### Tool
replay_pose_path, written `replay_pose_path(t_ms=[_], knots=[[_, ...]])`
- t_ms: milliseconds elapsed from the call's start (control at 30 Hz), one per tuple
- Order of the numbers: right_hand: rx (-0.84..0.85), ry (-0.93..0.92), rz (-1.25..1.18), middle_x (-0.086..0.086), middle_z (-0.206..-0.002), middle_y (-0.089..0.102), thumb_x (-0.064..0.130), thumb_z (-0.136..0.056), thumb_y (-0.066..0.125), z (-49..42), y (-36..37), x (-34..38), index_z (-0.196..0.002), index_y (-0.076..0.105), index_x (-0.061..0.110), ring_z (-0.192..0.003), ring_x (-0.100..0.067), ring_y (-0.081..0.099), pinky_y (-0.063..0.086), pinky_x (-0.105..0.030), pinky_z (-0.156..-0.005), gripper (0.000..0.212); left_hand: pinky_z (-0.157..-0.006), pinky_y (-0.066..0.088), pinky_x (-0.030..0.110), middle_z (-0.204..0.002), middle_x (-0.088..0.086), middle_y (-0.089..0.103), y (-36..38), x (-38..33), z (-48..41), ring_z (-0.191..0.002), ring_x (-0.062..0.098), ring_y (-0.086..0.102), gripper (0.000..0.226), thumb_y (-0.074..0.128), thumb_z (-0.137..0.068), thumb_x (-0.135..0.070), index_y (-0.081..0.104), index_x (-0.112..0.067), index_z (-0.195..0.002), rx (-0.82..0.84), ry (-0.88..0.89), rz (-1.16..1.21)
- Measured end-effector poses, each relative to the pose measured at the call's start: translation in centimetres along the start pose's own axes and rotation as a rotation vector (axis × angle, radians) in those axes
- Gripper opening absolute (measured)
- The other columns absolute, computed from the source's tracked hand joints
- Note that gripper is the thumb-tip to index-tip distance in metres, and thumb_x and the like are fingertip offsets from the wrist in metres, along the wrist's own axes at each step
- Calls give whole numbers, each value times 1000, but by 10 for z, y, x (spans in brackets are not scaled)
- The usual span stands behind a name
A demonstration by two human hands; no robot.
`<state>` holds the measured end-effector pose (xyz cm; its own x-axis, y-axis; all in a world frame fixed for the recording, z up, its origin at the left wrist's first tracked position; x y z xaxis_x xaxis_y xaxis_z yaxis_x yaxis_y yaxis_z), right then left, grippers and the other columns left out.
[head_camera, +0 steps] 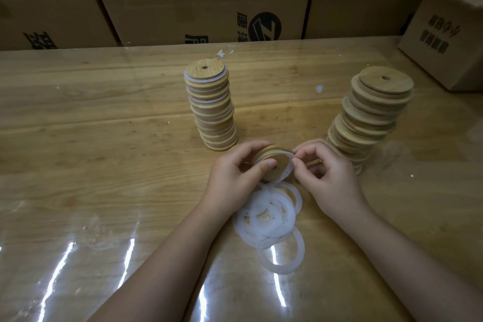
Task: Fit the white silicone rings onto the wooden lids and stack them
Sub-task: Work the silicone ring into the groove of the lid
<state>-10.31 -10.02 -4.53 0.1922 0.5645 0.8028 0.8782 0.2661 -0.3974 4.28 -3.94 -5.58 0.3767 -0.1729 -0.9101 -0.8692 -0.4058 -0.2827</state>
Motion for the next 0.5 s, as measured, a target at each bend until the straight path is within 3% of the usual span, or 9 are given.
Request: replay_pose_path(t_ms=[233,500], knots=[[-42,17,53,1,-86,62,-1,-80,65,1,-2,-4,-78,61,9,-73,-10,58,44,-11,-57,10,-86,54,39,-99,1,71,0,0,-1,-93,14,67,26,71,-82,-10,67,-14,-107,-2,-4,19],[56,103,40,6,-78,57,4,-82,61,1,7,-16,-81,58,11,-67,-1,53,39,-9,-57,8,-84,55,38,-96,-4,71,0,3,-1,-92,13,67,25,69,-80,-24,67,-23,-105,3,-4,4]])
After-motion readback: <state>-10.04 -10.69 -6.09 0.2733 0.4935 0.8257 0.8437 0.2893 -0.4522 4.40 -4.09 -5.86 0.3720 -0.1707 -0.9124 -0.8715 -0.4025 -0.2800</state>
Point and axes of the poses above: each hand's wrist, its own z-axis away from the middle knuckle, its own y-axis out of the palm, x = y × z, the point moved 10 cm from there along -z, towards the middle knuckle
